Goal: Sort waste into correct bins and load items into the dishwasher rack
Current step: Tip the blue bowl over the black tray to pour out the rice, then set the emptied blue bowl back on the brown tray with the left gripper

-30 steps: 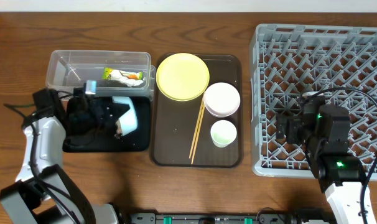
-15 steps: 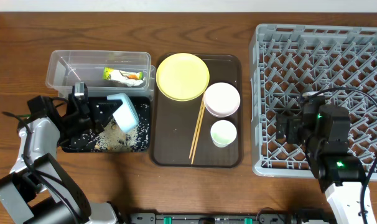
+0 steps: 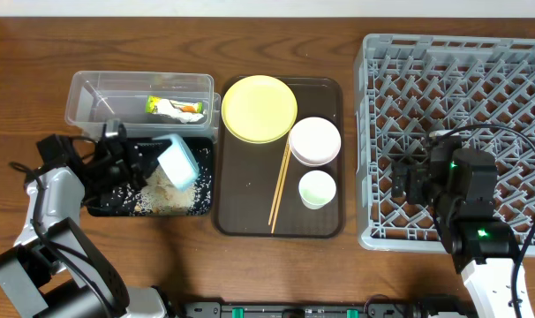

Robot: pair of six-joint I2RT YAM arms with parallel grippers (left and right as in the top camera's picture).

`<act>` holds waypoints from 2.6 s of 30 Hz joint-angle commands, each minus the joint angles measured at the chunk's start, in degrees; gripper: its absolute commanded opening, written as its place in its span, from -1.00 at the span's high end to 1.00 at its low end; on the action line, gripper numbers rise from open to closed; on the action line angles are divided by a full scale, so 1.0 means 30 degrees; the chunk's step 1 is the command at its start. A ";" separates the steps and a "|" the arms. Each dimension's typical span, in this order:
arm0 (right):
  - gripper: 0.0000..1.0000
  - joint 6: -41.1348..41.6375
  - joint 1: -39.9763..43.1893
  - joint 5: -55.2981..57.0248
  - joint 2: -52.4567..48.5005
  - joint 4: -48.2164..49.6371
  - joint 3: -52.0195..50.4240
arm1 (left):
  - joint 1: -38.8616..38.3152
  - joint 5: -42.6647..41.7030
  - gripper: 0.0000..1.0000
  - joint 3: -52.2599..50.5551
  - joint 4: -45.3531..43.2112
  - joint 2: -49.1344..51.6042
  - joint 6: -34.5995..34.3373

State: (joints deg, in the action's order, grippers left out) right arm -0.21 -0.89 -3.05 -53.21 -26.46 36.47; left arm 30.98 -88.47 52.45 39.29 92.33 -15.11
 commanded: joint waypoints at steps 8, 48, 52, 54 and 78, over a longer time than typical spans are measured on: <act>-0.98 0.0270 0.0168 -0.0117 -0.0015 -0.0058 0.0364 | 0.0117 -0.0510 0.88 -0.0051 -0.1814 0.0051 -0.0903; -0.98 0.0277 0.0168 -0.0080 -0.0015 -0.0044 0.0364 | -1.5810 2.0917 0.87 0.0022 -0.6637 -0.3024 -0.0874; -0.98 0.0277 0.0168 -0.0087 -0.0015 -0.0044 0.0364 | -1.8112 2.5529 0.88 0.0022 -0.6710 -0.2222 -0.0379; -0.99 0.0277 0.0168 -0.0138 -0.0015 -0.0044 0.0364 | -1.8877 2.7132 0.88 0.0022 -0.6798 -0.1676 0.0204; -0.98 0.0277 0.0168 -0.0219 -0.0015 0.0102 0.0364 | -1.9700 2.5186 0.08 0.1435 -0.6900 -0.2965 0.0663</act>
State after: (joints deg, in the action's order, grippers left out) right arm -0.21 -0.89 -3.20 -53.21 -26.30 36.47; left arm -28.08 -9.54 53.28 19.40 88.58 -13.63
